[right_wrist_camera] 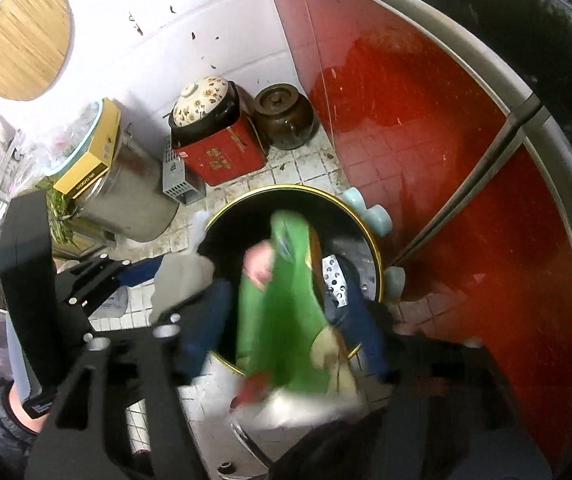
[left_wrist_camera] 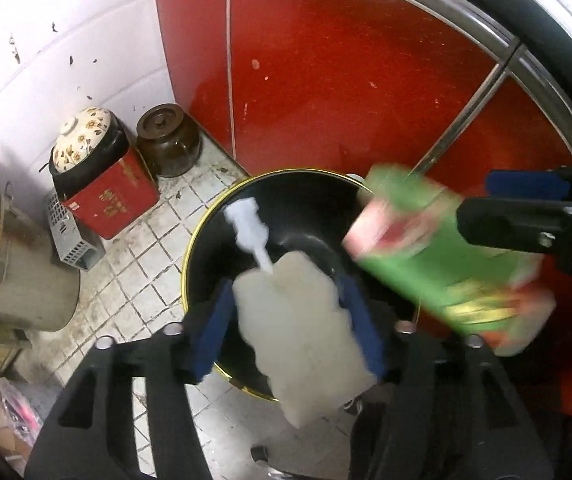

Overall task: Collect trash
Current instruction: 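Carry both items to the black bin and open both tools over it, then move both tools back over the countertop, then grasp the green snack box with the left tool while the right grasps crumpled foil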

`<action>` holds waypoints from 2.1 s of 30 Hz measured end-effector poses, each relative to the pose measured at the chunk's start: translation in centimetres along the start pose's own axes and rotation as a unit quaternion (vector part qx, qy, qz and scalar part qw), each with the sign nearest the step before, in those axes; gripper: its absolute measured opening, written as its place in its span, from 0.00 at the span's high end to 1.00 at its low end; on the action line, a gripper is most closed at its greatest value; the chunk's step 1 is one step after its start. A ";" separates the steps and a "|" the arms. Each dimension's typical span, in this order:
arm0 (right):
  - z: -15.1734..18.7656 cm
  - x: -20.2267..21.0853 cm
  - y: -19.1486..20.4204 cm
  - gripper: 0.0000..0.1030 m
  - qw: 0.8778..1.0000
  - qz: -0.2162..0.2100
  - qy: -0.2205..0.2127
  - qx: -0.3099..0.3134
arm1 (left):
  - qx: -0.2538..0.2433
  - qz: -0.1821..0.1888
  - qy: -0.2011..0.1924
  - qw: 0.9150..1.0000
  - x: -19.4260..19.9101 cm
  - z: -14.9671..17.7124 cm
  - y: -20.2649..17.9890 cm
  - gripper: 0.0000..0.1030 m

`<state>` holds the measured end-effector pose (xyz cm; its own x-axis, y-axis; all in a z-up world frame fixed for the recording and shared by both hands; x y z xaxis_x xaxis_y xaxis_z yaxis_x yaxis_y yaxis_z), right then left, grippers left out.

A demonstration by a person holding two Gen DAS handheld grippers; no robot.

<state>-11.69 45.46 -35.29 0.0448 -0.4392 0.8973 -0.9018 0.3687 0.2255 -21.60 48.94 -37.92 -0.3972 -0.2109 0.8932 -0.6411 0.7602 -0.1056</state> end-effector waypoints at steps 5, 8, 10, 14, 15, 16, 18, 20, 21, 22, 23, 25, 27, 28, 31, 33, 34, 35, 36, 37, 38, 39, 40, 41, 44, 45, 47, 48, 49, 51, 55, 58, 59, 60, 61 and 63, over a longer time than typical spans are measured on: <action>0.1 0.8 0.0 0.32 1.000 -0.005 -0.003 0.000 | 0.002 -0.009 0.002 1.000 0.1 0.2 0.5 0.40; 0.0 1.7 0.4 0.32 1.000 -0.010 -0.009 0.003 | 0.001 -0.015 -0.003 1.000 0.8 0.0 0.5 0.40; 0.0 2.9 0.7 0.32 1.000 -0.016 -0.018 0.002 | 0.001 -0.017 -0.005 1.000 1.4 -0.2 0.3 0.38; 0.2 6.9 1.1 0.29 0.999 -0.021 -0.046 0.009 | -0.014 -0.025 -0.024 0.999 3.9 -1.3 -0.9 0.26; 0.2 8.3 1.1 0.26 0.998 -0.017 -0.057 0.013 | -0.025 -0.028 -0.034 0.999 5.1 -1.9 -1.7 0.20; 0.1 10.3 0.9 0.26 0.997 -0.012 -0.074 0.017 | -0.034 -0.031 -0.043 0.998 6.1 -2.3 -2.4 0.17; 0.1 14.9 0.0 0.18 0.994 -0.003 -0.111 0.017 | -0.058 -0.036 -0.066 0.995 8.6 -3.6 -4.5 0.09; 0.4 18.9 -1.6 0.17 0.989 0.020 -0.143 0.012 | -0.082 -0.033 -0.082 0.993 10.9 -4.7 -7.2 0.08; 0.8 21.4 -3.0 0.17 0.986 0.036 -0.162 0.003 | -0.100 -0.029 -0.092 0.990 12.3 -5.4 -9.2 0.07; 1.4 23.5 -4.3 0.17 0.983 0.052 -0.177 -0.007 | -0.113 -0.023 -0.100 0.988 13.4 -6.0 -11.1 0.07; 2.2 25.3 -5.7 0.16 0.979 0.069 -0.189 -0.017 | -0.122 -0.018 -0.105 0.987 14.0 -6.5 -12.6 0.07; 4.3 30.1 -9.8 0.15 0.968 0.106 -0.220 -0.053 | -0.150 0.006 -0.115 0.982 15.8 -7.3 -17.1 0.07; 7.4 34.7 -14.5 0.14 0.954 0.140 -0.243 -0.105 | -0.182 0.041 -0.128 0.974 17.4 -7.8 -22.6 0.07; 9.2 36.7 -16.8 0.14 0.946 0.159 -0.250 -0.131 | -0.201 0.061 -0.132 0.969 18.0 -7.9 -25.8 0.07; 14.8 42.2 -22.9 0.14 0.918 0.220 -0.267 -0.196 | -0.249 0.112 -0.139 0.952 19.3 -7.2 -34.1 0.07; 19.1 45.5 -26.5 0.14 0.898 0.252 -0.273 -0.237 | -0.280 0.150 -0.140 0.938 19.9 -6.1 -40.1 0.07; 21.7 47.1 -28.3 0.14 0.886 0.266 -0.275 -0.262 | -0.292 0.163 -0.140 0.932 20.1 -5.5 -42.6 0.07; 23.8 48.4 -29.8 0.14 0.876 0.277 -0.277 -0.282 | -0.307 0.179 -0.140 0.924 20.5 -4.8 -45.6 0.07; 26.0 49.8 -31.0 0.14 0.865 0.288 -0.280 -0.301 | -0.315 0.188 -0.139 0.920 20.7 -4.2 -47.4 0.07; 28.7 51.4 -32.4 0.14 0.852 0.300 -0.284 -0.322 | -0.325 0.200 -0.137 0.914 21.0 -3.5 -49.2 0.07; 31.0 52.5 -33.5 0.14 0.843 0.307 -0.287 -0.336 | -0.339 0.214 -0.133 0.907 21.3 -2.6 -51.7 0.07; 32.5 53.2 -34.1 0.14 0.837 0.312 -0.289 -0.345 | -0.347 0.219 -0.132 0.902 21.7 -1.8 -53.1 0.07; 34.1 54.1 -34.7 0.14 0.828 0.317 -0.293 -0.356 | -0.356 0.223 -0.132 0.898 22.0 -0.9 -54.7 0.07; 35.5 54.8 -35.1 0.14 0.823 0.321 -0.296 -0.365 | -0.366 0.223 -0.130 0.894 22.2 -0.4 -56.1 0.07; 38.0 55.5 -35.8 0.14 0.814 0.325 -0.300 -0.377 | -0.374 0.223 -0.125 0.892 22.4 -0.1 -58.4 0.07; 38.2 55.6 -35.5 0.14 0.813 0.325 -0.301 -0.378 | -0.374 0.222 -0.122 0.892 22.4 -0.1 -59.1 0.07; 38.7 55.5 -36.0 0.14 0.812 0.323 -0.301 -0.382 | -0.373 0.219 -0.119 0.894 22.2 -0.8 -59.4 0.07; 38.6 55.4 -36.3 0.14 0.812 0.323 -0.300 -0.383 | -0.372 0.218 -0.118 0.895 22.2 -1.0 -59.5 0.07; 38.6 55.3 -36.9 0.14 0.811 0.322 -0.299 -0.385 | -0.371 0.219 -0.115 0.895 22.1 -1.2 -59.8 0.07; 38.7 55.1 -37.9 0.14 0.811 0.319 -0.297 -0.389 | -0.372 0.216 -0.111 0.896 21.9 -1.5 -60.5 0.07; 38.7 54.2 -41.6 0.14 0.814 0.320 -0.276 -0.398 | -0.379 0.212 -0.106 0.894 20.8 -2.7 -62.9 0.07; 38.3 53.7 -44.8 0.16 0.815 0.324 -0.263 -0.402 | -0.383 0.205 -0.099 0.895 19.1 -4.3 -65.7 0.07; 38.2 53.4 -46.0 0.18 0.815 0.324 -0.258 -0.405 | -0.383 0.201 -0.098 0.896 18.3 -5.2 -66.9 0.07; 38.2 53.0 -47.1 0.19 0.815 0.323 -0.253 -0.410 | -0.383 0.199 -0.098 0.897 17.8 -5.7 -67.8 0.07; 38.0 52.4 -48.8 0.20 0.815 0.319 -0.246 -0.415 | -0.383 0.192 -0.096 0.899 16.8 -6.6 -69.2 0.07; 37.9 51.6 -50.8 0.24 0.815 0.320 -0.237 -0.422 | -0.382 0.194 -0.089 0.899 15.5 -7.7 -71.2 0.07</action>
<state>20.13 -26.99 -14.79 -0.6692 -0.1300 0.7317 -0.0504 0.9903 0.1298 22.93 -3.69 -13.17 -0.6352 0.1179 0.7633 0.1802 0.9836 -0.0019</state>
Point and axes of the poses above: each gripper's, at about its wrist camera, not at the fingertips, and x roughly against the way its jaws point, y to its left, z to its underside, the point moved 10 cm from there along -x, roughly the way its jaws point, and after that the axes turned 3 degrees about -y, right-handed, at the moved point
